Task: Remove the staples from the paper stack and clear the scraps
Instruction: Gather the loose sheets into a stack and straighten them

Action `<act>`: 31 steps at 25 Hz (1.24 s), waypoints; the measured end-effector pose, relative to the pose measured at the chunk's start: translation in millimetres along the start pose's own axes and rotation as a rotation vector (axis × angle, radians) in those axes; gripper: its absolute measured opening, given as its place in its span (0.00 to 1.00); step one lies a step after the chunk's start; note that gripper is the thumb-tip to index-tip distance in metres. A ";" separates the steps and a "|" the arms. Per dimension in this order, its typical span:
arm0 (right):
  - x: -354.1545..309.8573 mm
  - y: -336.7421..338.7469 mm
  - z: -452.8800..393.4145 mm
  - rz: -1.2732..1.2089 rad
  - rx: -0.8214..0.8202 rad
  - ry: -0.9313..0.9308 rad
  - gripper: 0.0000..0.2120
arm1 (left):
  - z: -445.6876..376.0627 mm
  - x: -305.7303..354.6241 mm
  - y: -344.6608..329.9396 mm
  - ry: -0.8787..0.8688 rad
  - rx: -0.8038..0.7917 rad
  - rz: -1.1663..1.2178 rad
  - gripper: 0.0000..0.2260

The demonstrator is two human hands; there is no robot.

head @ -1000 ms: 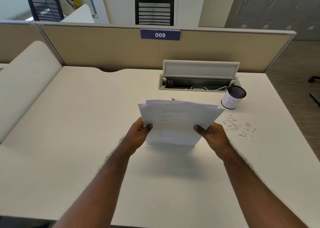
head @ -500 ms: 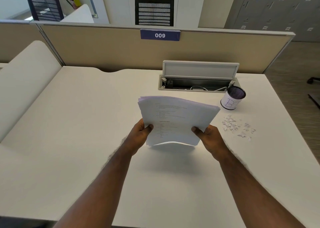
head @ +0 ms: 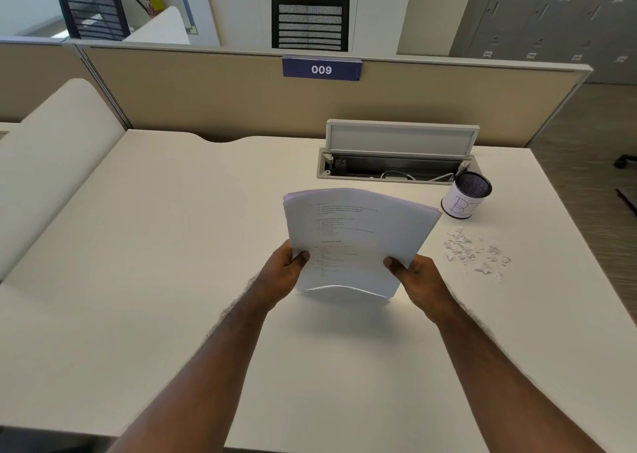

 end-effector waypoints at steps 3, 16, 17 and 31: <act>0.9 -2.3 1.9 0.008 0.003 -0.002 0.05 | -1.9 -3.5 -0.5 0.009 -0.008 -0.024 0.15; 12.8 18.2 5.9 -0.112 0.004 -0.076 0.07 | -0.8 -6.6 6.2 0.075 0.151 0.193 0.10; 16.3 20.7 9.9 -0.207 -0.030 -0.127 0.13 | 1.2 -8.4 6.9 0.088 0.163 0.323 0.11; 4.7 -9.8 12.0 -0.440 0.020 -0.196 0.11 | 5.3 -29.5 -42.4 0.309 0.233 0.949 0.15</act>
Point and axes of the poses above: each hand's wrist, its own z-axis away from the middle knuckle, its own y-axis out of the back of the hand, x = y × z, the point moved 4 cm from there along -z, towards the middle knuckle, and after that the axes turned 6 degrees about y, right-handed, at the moved point
